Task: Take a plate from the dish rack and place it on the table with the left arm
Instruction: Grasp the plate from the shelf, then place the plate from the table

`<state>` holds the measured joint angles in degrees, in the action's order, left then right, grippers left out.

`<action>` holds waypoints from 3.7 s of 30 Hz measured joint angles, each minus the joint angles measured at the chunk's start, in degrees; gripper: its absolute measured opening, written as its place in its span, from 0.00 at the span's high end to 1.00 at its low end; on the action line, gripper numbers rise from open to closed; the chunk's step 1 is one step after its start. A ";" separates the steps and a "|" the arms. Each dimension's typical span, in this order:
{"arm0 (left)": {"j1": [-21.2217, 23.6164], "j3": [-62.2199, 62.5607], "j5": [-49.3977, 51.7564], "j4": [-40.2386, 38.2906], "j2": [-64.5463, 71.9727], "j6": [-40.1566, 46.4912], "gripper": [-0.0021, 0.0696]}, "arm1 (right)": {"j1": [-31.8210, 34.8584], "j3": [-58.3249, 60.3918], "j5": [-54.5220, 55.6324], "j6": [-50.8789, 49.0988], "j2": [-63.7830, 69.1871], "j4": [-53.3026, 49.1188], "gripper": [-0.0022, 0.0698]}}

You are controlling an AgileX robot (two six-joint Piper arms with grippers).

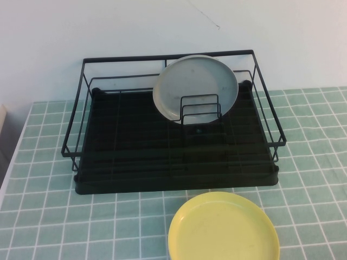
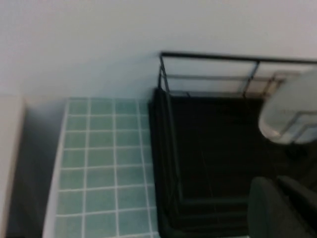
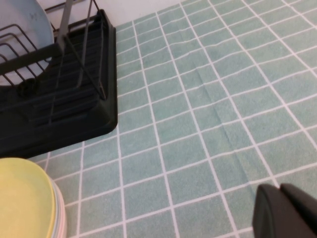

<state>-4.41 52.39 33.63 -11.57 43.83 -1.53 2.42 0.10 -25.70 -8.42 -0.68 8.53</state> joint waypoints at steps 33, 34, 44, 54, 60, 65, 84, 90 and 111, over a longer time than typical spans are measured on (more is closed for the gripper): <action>-11.11 44.86 3.42 -37.31 66.17 60.70 0.20 | 0.00 0.00 0.00 0.00 0.00 0.00 0.97; -11.39 45.70 3.16 -37.31 67.21 60.85 0.19 | 0.00 0.00 0.00 0.00 0.00 0.00 0.97; -13.72 51.87 -1.62 -38.24 77.37 64.19 0.20 | 0.00 0.00 0.00 0.00 0.00 0.00 0.97; -13.81 53.89 -2.97 -39.35 80.96 64.75 0.81 | 0.00 0.00 0.00 0.00 0.00 0.00 0.97; -13.81 54.28 -3.46 -39.00 80.58 65.26 0.86 | 0.00 0.00 0.00 0.00 0.00 0.00 0.97; -13.81 54.28 -3.36 -38.83 78.27 65.16 0.86 | 0.00 0.00 0.00 0.00 0.00 0.00 0.97; -8.81 54.32 29.48 -36.56 52.27 49.54 0.88 | 0.00 0.00 0.00 0.00 0.00 0.00 0.97; -7.55 51.08 36.99 -32.93 50.91 35.11 0.88 | 0.00 0.00 0.00 0.00 0.00 0.00 0.97; -12.06 -3.14 26.15 -59.80 47.38 45.04 0.88 | 0.00 0.00 0.00 0.00 0.00 0.10 0.97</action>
<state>-16.47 49.25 59.78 -71.37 91.21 43.51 2.42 0.10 -25.70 -8.42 -0.68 8.63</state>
